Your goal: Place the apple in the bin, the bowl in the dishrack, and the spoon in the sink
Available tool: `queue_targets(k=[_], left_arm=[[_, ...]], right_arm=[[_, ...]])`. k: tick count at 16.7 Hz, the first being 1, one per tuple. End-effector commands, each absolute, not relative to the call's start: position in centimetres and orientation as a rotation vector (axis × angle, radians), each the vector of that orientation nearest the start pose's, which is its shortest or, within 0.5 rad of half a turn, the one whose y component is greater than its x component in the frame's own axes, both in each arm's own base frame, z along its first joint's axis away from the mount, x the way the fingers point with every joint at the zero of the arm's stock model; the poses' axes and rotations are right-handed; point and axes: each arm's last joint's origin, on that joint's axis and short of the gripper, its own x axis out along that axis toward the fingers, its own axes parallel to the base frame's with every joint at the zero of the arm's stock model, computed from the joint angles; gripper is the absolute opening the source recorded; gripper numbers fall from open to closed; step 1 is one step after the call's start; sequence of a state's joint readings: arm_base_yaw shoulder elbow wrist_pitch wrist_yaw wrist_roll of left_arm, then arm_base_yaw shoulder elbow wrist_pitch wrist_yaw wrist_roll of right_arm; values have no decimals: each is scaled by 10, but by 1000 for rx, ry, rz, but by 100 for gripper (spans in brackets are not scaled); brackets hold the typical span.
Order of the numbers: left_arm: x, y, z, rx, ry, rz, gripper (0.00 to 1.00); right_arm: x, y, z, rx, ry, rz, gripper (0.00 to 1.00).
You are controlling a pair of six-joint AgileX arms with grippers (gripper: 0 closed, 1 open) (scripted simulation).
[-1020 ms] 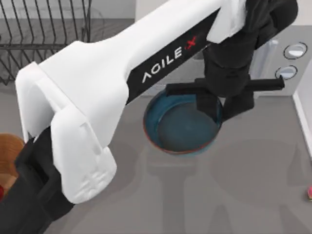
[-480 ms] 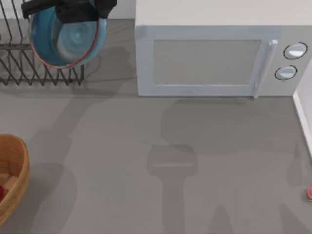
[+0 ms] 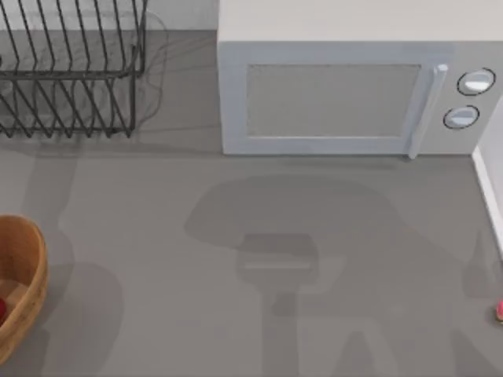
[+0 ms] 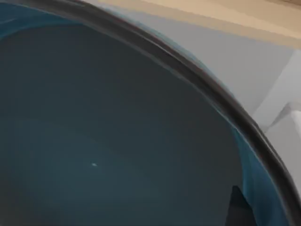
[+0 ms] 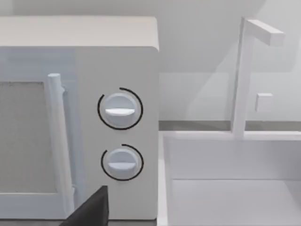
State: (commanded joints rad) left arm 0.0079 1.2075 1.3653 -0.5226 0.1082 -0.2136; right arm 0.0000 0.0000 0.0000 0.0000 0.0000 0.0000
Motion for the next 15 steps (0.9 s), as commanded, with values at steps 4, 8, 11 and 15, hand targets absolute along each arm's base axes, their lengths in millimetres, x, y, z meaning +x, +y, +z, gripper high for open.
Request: queue_targets(k=[4,8,11,15], left_arm=[[206,25,418,-87,111,-31,0],[182,29,418,-2,2,-20,0],[181,29,418,0,0,-20,0],[186,29,417,0,3,-21,0]], right_arm=[[106,-1,160,0,0,0,100],[106,-1,160,0,0,0,100],[106,-1,160,0,0,0,100],[106,-1,160,0,0,0,100]])
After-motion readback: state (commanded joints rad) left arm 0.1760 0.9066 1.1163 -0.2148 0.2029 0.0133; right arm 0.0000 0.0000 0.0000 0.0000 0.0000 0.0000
